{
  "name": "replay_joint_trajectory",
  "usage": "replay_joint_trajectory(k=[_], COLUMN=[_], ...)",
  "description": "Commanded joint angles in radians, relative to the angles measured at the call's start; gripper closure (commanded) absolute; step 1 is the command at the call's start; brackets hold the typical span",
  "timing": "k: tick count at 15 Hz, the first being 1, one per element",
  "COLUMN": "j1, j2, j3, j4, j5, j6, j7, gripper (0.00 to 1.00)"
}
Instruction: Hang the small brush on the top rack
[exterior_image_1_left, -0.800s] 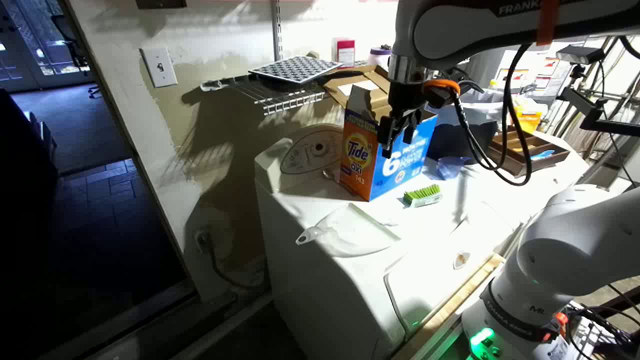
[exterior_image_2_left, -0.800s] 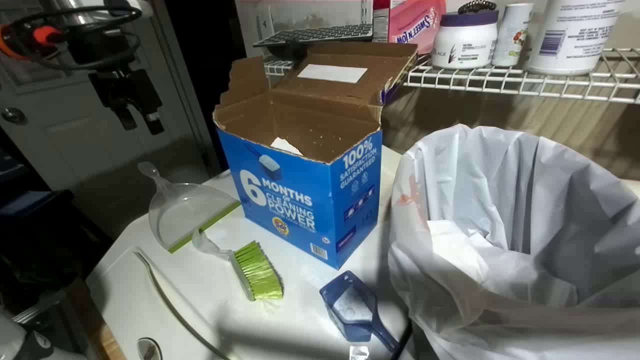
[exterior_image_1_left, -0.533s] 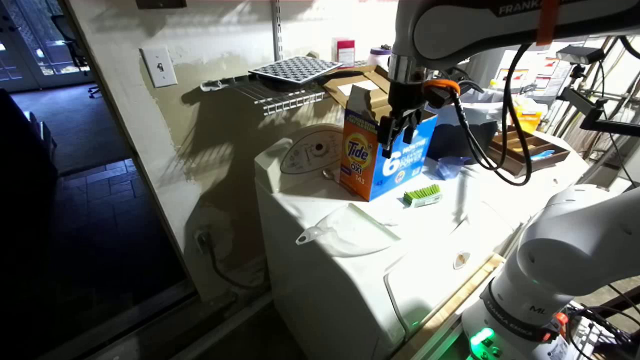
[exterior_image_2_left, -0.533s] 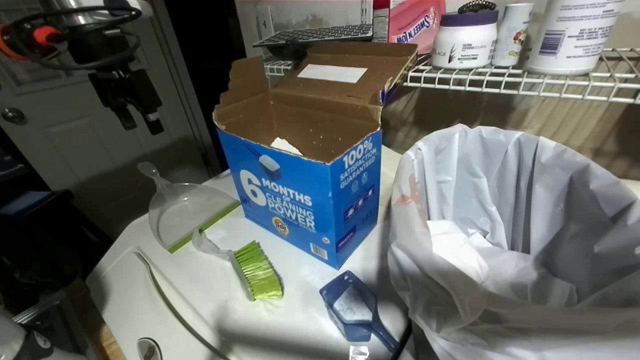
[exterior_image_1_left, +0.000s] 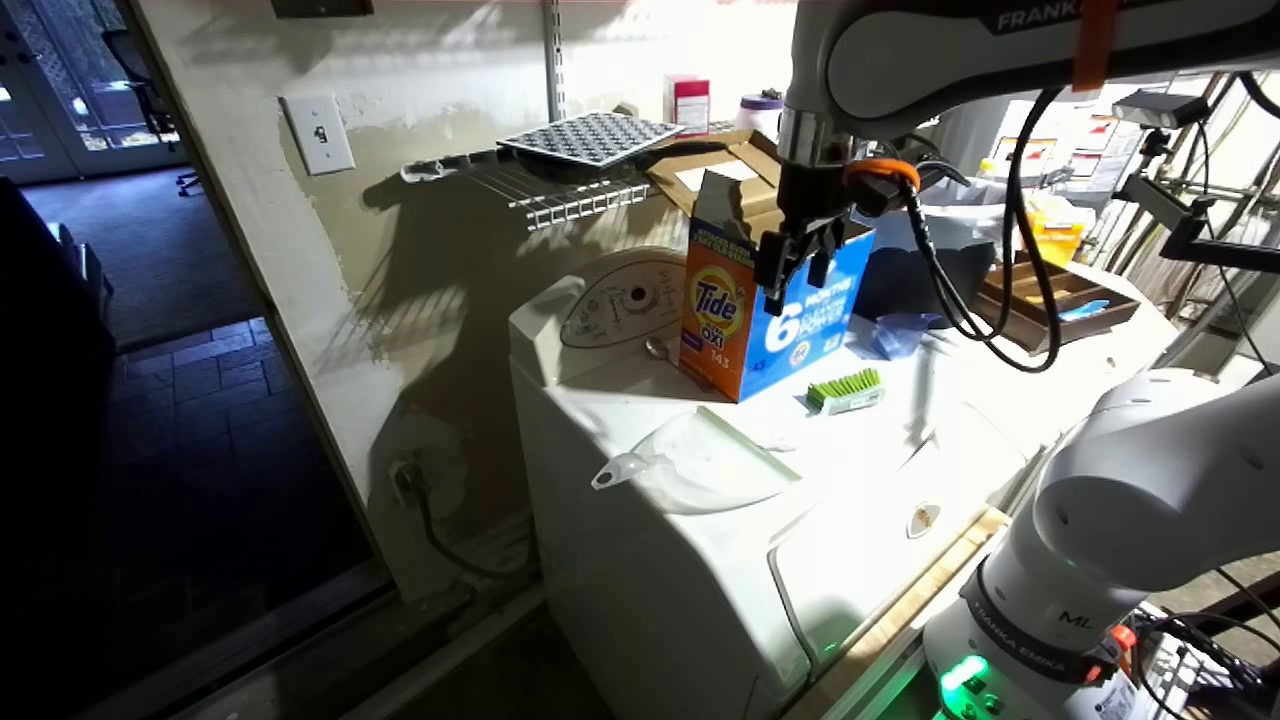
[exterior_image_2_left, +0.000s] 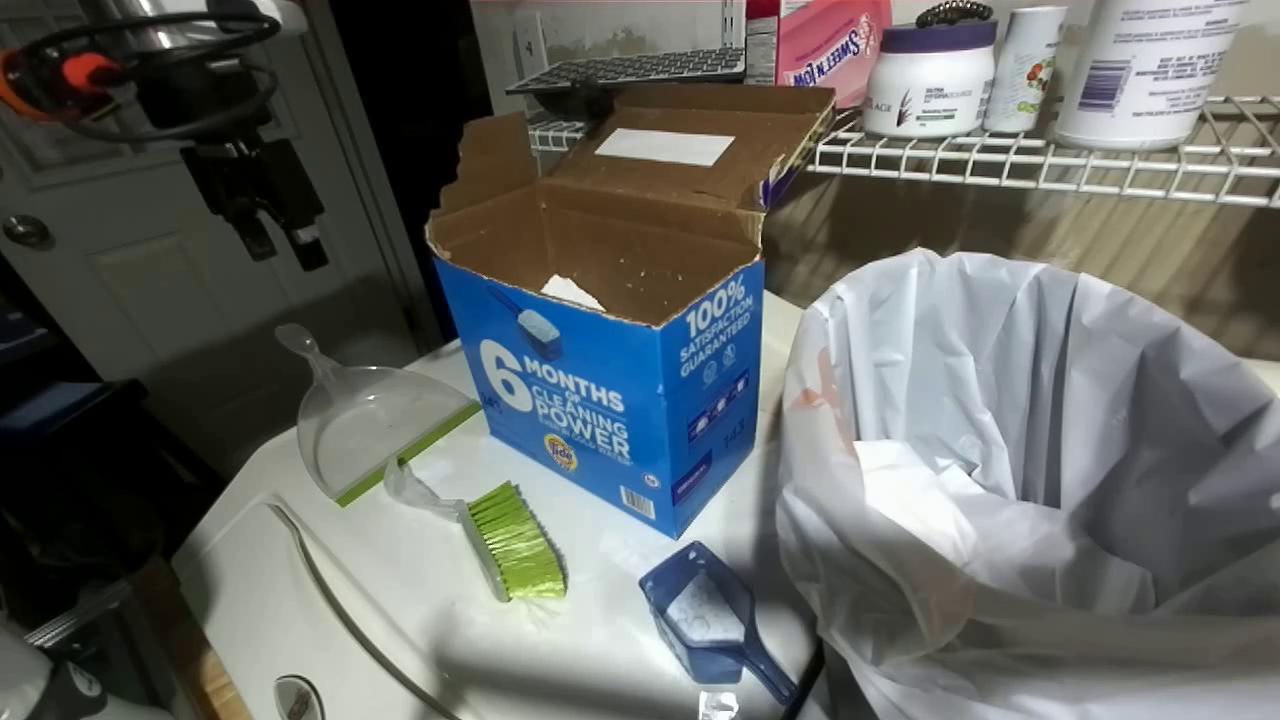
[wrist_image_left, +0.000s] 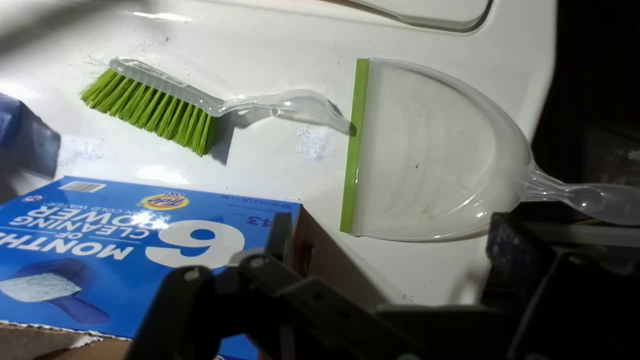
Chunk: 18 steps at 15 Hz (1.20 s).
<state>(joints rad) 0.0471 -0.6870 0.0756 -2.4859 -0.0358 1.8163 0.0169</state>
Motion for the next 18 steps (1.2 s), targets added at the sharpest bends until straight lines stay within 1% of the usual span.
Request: replay_joint_trajectory(k=[1, 6, 9, 10, 11, 15, 16, 18], j1=[-0.061, -0.138, -0.2, -0.159, -0.167, -0.163, -0.197, -0.228], j2=[-0.025, -0.041, -0.004, -0.002, 0.0, -0.001, 0.021, 0.043], j3=[0.019, 0.056, 0.081, 0.055, 0.057, 0.057, 0.067, 0.073], j4=[-0.073, -0.215, -0.276, -0.231, -0.247, -0.24, -0.24, -0.256], j5=[-0.039, -0.069, -0.104, -0.076, -0.079, -0.078, -0.094, -0.121], j6=[0.067, 0.205, 0.252, 0.211, 0.217, 0.217, 0.231, 0.276], j7=[0.147, 0.378, 0.513, 0.432, 0.44, 0.439, 0.494, 0.54], gripper=[0.0, 0.0, 0.0, 0.0, 0.0, 0.0, 0.0, 0.0])
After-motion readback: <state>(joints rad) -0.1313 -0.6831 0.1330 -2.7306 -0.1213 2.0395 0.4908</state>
